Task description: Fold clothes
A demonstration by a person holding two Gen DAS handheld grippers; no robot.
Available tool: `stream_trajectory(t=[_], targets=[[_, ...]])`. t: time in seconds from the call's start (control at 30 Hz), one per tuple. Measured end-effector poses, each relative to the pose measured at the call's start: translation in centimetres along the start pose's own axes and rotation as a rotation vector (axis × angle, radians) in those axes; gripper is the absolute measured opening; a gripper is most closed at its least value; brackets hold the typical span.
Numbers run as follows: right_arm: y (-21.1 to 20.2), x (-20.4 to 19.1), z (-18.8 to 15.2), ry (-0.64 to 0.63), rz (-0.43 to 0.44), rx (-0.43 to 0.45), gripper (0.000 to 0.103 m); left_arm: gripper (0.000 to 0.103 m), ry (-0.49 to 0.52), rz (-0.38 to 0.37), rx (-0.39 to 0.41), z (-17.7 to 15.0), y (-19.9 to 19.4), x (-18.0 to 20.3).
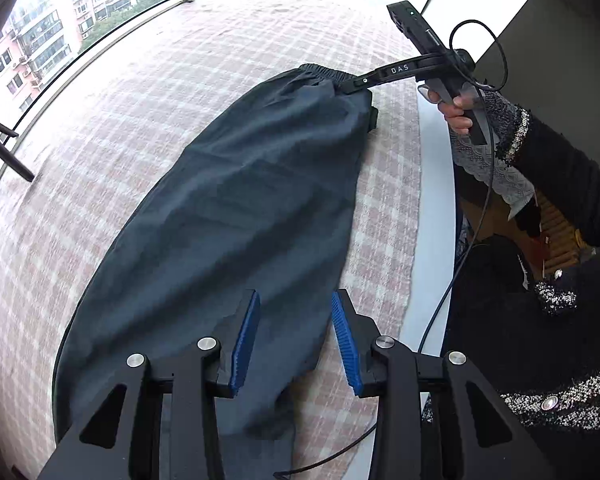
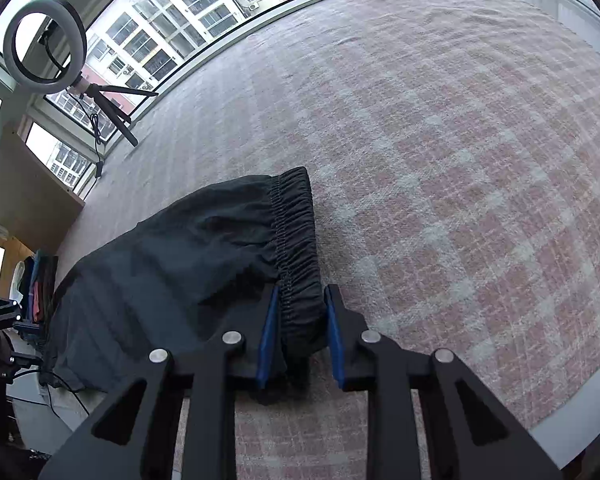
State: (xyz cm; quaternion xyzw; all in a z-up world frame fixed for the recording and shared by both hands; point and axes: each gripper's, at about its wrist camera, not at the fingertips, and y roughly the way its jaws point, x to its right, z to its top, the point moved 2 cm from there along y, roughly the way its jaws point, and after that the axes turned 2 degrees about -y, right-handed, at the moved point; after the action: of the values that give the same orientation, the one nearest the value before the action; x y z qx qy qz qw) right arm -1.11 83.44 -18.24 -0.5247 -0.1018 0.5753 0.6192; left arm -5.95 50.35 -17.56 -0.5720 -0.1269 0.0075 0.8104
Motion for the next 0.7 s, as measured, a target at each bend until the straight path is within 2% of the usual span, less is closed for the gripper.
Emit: stream_trajectory(t=[0.03,0.07,0.17,0.27,0.3,0.4,0.47,0.53,0.57,0.6,0.67,0.7], targets=[[-0.5,-0.5,-0.2,0.006,0.028,0.015,0.018,0.036,0.014,-0.007,-0.005,1.2,0.7,0.5],[-1.0,-1.0,-0.4,0.012,0.056,0.030,0.010,0.036,0.028,-0.008,-0.010,2.3,1.3,0.9],[-2.5,-2.6,-1.0,0.029,0.140,0.076,0.009,0.036,0.052,-0.005,-0.031,4.8,2.8,1.1],[-3.1,-3.1,-1.8,0.100,0.209,0.114,0.009,0.036,0.069,0.006,-0.058,6.9,4.5,0.9],[-2.5,-3.0,-2.3,0.131,0.216,0.104,0.009,0.036,0.076,0.007,-0.069,7.6,5.1,0.9],[1.2,-1.1,-4.2,0.151,0.097,-0.023,0.012,0.036,0.106,0.014,-0.101,9.1,7.2,0.9],[3.2,0.1,-5.5,0.176,0.100,-0.107,0.012,0.036,0.124,0.023,-0.122,9.6,8.3,0.9],[2.6,0.9,-6.0,0.191,0.134,-0.092,0.012,0.036,0.129,0.019,-0.135,9.7,8.9,0.8],[1.7,1.0,-5.8,0.175,0.138,-0.061,0.018,0.036,0.126,0.012,-0.139,9.6,9.1,0.7],[1.0,1.0,-5.4,0.150,0.131,-0.034,0.032,0.036,0.123,0.006,-0.142,9.5,9.3,0.6],[-0.2,0.8,-3.9,0.087,0.103,0.016,0.049,0.036,0.115,-0.004,-0.148,9.4,9.6,0.4],[-0.3,0.7,-3.1,0.061,0.103,0.023,0.050,0.036,0.107,-0.006,-0.152,9.3,9.8,0.3]])
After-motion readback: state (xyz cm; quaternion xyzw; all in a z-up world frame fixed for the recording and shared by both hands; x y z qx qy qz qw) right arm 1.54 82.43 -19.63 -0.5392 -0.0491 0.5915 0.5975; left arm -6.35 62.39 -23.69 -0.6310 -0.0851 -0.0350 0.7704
